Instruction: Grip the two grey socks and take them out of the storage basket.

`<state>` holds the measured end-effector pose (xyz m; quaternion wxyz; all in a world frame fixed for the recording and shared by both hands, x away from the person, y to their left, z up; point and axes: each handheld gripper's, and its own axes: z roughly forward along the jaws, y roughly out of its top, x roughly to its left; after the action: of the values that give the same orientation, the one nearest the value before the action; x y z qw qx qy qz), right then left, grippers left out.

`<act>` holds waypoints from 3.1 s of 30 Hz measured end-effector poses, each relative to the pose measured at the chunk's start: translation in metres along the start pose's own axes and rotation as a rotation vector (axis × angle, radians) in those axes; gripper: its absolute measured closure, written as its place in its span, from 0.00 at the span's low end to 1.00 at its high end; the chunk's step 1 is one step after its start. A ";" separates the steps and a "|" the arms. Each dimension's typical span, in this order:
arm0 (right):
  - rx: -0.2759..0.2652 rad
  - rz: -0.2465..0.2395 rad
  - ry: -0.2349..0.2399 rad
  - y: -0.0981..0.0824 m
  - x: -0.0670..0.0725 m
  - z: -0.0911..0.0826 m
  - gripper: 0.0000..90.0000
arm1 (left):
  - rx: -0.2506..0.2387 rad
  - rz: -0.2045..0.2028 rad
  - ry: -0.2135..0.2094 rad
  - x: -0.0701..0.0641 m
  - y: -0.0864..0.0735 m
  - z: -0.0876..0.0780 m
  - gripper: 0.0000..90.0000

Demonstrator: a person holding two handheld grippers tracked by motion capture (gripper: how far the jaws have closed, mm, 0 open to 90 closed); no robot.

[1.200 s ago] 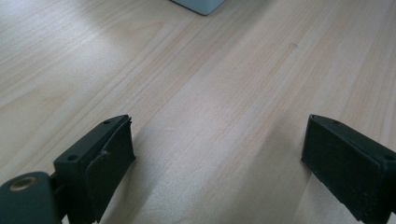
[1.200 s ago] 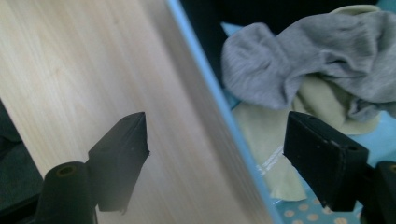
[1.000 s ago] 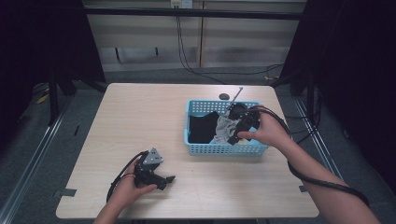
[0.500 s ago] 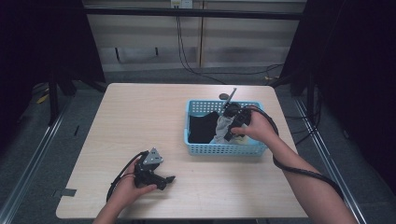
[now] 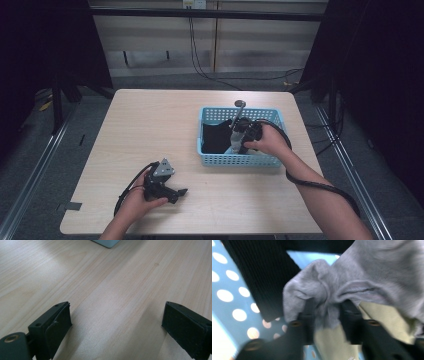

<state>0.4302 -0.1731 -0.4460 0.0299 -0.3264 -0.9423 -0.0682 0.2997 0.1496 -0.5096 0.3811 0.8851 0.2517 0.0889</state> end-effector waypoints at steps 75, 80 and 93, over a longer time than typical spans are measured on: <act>-0.040 0.053 -0.035 0.003 -0.014 -0.101 0.99 | 0.003 0.003 -0.004 0.000 0.000 0.000 0.09; -0.045 0.046 -0.039 0.002 -0.014 -0.108 0.99 | 0.003 0.003 -0.003 0.000 0.000 0.000 0.09; -0.075 0.024 -0.036 -0.001 -0.007 -0.131 0.99 | 0.004 0.004 -0.001 0.000 0.000 0.000 0.09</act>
<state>0.4362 -0.1973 -0.3173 0.0015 -0.3399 -0.9354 -0.0973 0.2999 0.1498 -0.5093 0.3792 0.8865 0.2501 0.0884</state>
